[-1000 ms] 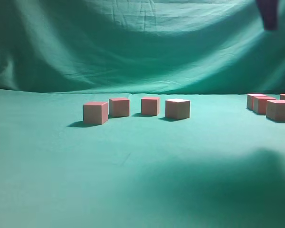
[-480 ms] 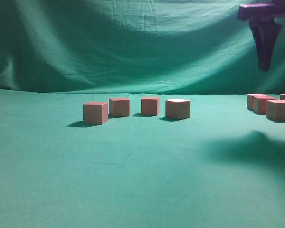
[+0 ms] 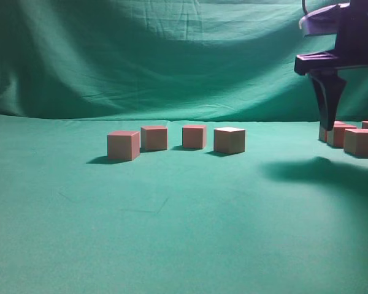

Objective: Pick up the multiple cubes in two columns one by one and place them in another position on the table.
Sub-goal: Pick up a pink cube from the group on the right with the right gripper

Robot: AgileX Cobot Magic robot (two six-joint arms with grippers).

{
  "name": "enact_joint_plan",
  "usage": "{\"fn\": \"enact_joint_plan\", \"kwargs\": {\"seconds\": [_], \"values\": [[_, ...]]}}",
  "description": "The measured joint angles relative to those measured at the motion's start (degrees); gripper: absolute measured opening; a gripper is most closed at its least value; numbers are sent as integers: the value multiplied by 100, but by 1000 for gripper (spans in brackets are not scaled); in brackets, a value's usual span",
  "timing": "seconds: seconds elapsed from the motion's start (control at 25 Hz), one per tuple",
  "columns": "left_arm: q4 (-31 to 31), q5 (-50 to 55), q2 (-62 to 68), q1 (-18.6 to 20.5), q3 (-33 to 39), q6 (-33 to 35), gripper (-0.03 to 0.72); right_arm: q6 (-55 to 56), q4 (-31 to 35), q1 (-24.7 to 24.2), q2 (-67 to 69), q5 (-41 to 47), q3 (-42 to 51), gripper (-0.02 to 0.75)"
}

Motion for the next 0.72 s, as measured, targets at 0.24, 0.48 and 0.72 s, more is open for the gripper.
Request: {"fn": "enact_joint_plan", "kwargs": {"seconds": [0.24,0.48,0.72], "values": [[0,0,0,0,0,0,0,194,-154,0,283,-285,0,577],[0,0,0,0,0,0,0,215,-176,0,476,-381,0,401],[0,0,0,0,0,0,0,252,-222,0,526,-404,0,282]]}}
